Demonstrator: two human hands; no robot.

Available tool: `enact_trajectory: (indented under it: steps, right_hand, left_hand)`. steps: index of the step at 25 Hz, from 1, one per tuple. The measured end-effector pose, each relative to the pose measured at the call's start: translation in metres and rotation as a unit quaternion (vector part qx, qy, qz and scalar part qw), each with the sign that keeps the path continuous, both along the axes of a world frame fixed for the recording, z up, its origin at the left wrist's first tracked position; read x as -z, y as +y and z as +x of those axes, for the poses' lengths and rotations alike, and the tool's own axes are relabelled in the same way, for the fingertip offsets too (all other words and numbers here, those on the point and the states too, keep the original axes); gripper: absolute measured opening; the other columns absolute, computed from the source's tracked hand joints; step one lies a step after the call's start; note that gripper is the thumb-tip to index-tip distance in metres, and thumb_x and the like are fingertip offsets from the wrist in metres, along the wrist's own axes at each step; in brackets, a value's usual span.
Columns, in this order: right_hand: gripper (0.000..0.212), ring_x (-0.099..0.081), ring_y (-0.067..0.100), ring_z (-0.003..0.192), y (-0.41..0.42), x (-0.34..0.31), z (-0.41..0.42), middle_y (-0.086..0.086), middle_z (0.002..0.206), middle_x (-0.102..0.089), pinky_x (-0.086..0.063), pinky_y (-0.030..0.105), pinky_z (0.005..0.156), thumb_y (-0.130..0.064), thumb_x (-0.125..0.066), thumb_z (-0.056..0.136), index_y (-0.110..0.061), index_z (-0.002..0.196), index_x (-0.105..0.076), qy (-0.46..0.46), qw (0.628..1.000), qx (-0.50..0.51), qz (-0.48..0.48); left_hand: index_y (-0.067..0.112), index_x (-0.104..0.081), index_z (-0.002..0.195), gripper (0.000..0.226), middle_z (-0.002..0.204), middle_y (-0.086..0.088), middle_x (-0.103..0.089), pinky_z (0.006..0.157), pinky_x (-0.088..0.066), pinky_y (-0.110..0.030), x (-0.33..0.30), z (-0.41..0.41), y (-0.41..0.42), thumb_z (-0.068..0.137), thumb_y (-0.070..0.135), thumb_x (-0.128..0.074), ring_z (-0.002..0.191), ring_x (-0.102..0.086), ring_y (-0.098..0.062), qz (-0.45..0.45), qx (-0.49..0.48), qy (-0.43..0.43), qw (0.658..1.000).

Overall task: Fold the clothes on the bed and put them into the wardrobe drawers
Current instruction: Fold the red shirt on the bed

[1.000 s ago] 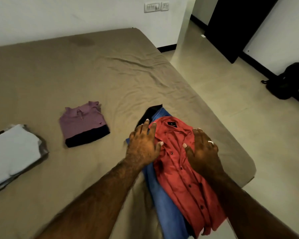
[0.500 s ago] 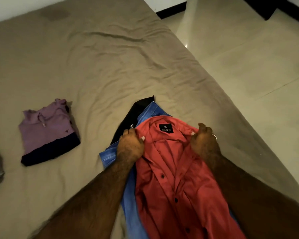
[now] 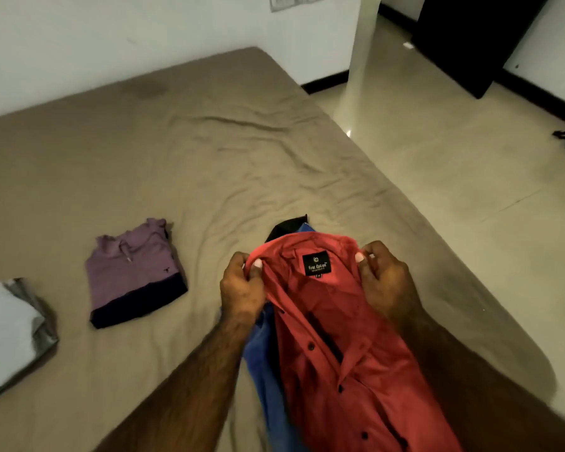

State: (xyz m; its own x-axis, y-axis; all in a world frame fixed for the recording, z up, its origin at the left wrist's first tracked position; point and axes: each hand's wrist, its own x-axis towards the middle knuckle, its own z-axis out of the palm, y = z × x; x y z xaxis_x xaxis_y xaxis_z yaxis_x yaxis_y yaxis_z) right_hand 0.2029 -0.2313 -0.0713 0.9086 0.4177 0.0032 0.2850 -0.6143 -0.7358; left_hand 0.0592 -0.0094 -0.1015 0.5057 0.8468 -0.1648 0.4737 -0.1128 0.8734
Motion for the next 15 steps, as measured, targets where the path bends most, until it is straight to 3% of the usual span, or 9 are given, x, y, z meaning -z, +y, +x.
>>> enact_trajectory:
  steps: [3,6,8,12,15]
  right_hand:
    - [0.009,-0.056,0.009,0.053,0.004,-0.078,-0.042,-0.009,0.061,-0.062,-0.049,0.034,0.053,-0.036,-0.065,0.101,-0.028,0.097,-0.063,-0.051,0.998,-0.033,-0.003]
    - [0.004,-0.065,0.011,0.067,0.035,-0.215,-0.114,-0.013,0.076,-0.071,-0.054,0.031,0.065,-0.03,-0.074,0.094,-0.03,0.096,-0.07,-0.108,0.992,-0.039,0.049]
    - [0.009,-0.067,0.01,0.077,0.056,-0.3,-0.157,-0.014,0.084,-0.072,-0.052,0.026,0.072,-0.025,-0.077,0.092,-0.031,0.095,-0.071,-0.12,0.988,-0.033,0.091]
    - [0.021,-0.065,0.013,0.087,0.096,-0.453,-0.244,-0.007,0.099,-0.071,-0.045,0.016,0.07,-0.014,-0.079,0.088,-0.027,0.103,-0.072,-0.121,0.983,-0.037,0.133]
    - [0.033,-0.067,0.018,0.095,0.13,-0.554,-0.314,-0.001,0.106,-0.072,-0.045,0.019,0.078,-0.005,-0.077,0.082,-0.02,0.111,-0.075,-0.14,0.981,-0.084,0.107]
  left_hand:
    - [0.024,-0.054,0.081,0.023,0.064,0.005,-0.055,0.056,-0.045,-0.034,-0.062,-0.035,0.016,0.101,0.024,-0.065,0.057,-0.046,-0.008,0.019,0.022,-0.073,0.997]
    - [0.022,-0.055,0.08,0.024,0.063,0.011,-0.052,0.055,-0.041,-0.031,-0.208,-0.111,0.064,0.101,0.018,-0.066,0.055,-0.043,-0.006,0.083,0.02,-0.138,0.987]
    - [0.022,-0.058,0.08,0.02,0.064,0.007,-0.057,0.057,-0.046,-0.034,-0.304,-0.16,0.088,0.097,0.019,-0.067,0.057,-0.049,-0.011,0.126,-0.001,-0.166,0.978]
    - [0.024,-0.062,0.084,0.014,0.08,-0.001,-0.07,0.067,-0.059,-0.038,-0.48,-0.271,0.117,0.096,0.018,-0.066,0.071,-0.066,-0.02,0.174,-0.022,-0.152,0.973]
    - [0.016,-0.065,0.088,0.007,0.088,-0.01,-0.073,0.074,-0.066,-0.046,-0.589,-0.368,0.129,0.095,0.017,-0.066,0.079,-0.074,-0.028,0.155,-0.062,-0.127,0.978]
